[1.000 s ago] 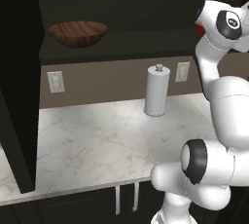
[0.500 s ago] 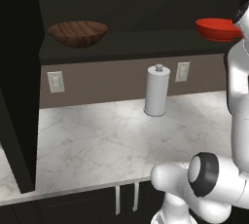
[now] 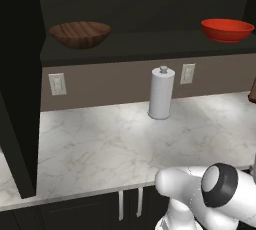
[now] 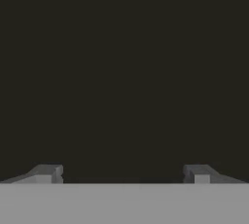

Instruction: Move the bowls from the cabinet to the plates on the dining table.

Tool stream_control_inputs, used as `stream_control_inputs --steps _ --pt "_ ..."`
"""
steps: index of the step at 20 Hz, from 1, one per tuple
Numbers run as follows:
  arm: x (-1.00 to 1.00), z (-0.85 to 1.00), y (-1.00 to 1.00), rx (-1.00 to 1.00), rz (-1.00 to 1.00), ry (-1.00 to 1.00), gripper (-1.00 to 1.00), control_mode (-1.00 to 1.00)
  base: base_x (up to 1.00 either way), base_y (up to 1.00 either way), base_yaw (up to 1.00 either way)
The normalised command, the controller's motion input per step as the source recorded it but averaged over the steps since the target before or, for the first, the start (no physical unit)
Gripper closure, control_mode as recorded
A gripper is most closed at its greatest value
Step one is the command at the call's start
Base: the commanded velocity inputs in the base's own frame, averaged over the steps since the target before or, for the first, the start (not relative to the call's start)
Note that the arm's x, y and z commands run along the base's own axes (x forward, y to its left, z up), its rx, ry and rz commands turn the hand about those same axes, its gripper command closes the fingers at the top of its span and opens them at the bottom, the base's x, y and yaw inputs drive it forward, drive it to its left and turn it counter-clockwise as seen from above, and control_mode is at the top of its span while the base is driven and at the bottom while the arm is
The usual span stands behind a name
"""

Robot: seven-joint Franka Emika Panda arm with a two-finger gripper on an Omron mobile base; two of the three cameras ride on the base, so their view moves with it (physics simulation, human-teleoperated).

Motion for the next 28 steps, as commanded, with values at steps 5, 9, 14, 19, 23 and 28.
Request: stream_control_inputs --steps 5,9,14,19,23,28 --pt "0.01 0.00 0.13 0.00 0.00 -0.01 -1.00 -1.00 0.00 0.00 0.00" --pt "0.00 0.23 0.51 0.01 0.06 -0.11 -1.00 -1.00 0.00 0.00 0.00" --pt "0.00 0.33 0.61 0.04 0.17 -0.11 -1.00 -1.00 0.00 0.00 0.00" --pt "0.00 0.22 0.66 0.12 0.22 -0.07 -1.00 -1.00 0.00 0.00 0.00" --pt "0.00 0.00 0.69 0.16 0.30 -0.02 -1.00 -1.00 0.00 0.00 0.00" --pt "0.00 0.00 0.73 0.15 0.34 -0.01 -1.00 -1.00 0.00 0.00 0.00"
